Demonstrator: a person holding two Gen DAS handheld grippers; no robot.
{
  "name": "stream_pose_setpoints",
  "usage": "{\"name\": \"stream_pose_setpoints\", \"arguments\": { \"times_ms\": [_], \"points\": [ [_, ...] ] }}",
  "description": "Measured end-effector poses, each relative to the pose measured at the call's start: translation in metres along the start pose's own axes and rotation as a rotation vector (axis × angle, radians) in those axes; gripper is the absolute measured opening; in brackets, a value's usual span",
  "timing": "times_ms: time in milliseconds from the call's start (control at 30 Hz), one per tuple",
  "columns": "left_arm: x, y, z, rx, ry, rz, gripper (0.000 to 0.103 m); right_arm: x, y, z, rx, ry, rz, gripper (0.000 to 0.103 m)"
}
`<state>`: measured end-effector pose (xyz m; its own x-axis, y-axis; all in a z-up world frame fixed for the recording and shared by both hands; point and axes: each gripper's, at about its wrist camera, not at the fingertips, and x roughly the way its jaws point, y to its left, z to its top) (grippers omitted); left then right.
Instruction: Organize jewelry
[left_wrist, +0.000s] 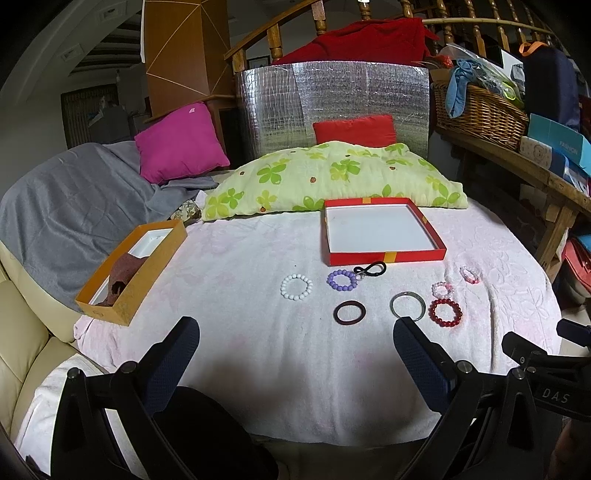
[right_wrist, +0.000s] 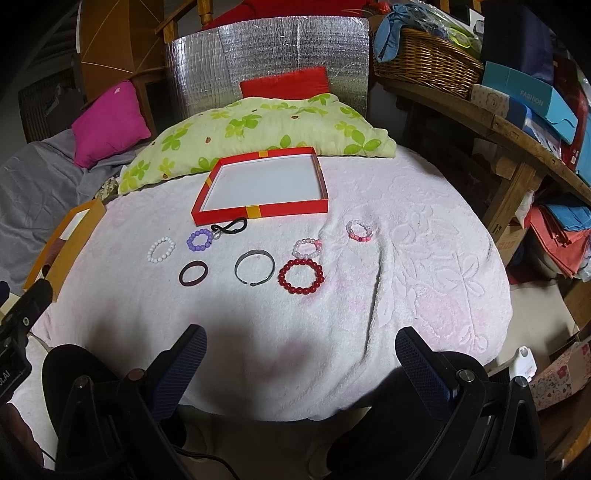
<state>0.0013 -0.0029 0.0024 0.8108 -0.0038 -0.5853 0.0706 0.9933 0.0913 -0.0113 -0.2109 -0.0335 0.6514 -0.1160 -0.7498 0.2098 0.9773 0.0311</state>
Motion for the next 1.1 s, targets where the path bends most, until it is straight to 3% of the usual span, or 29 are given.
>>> {"name": "stream_pose_setpoints", "arguments": {
  "times_ms": [1100],
  "points": [
    [0.017, 0.003, -0.006, 0.004, 0.028, -0.005, 0.103, 0.015, -0.004, -0.003, 0.011, 0.018, 0.001, 0.103]
  ]
}}
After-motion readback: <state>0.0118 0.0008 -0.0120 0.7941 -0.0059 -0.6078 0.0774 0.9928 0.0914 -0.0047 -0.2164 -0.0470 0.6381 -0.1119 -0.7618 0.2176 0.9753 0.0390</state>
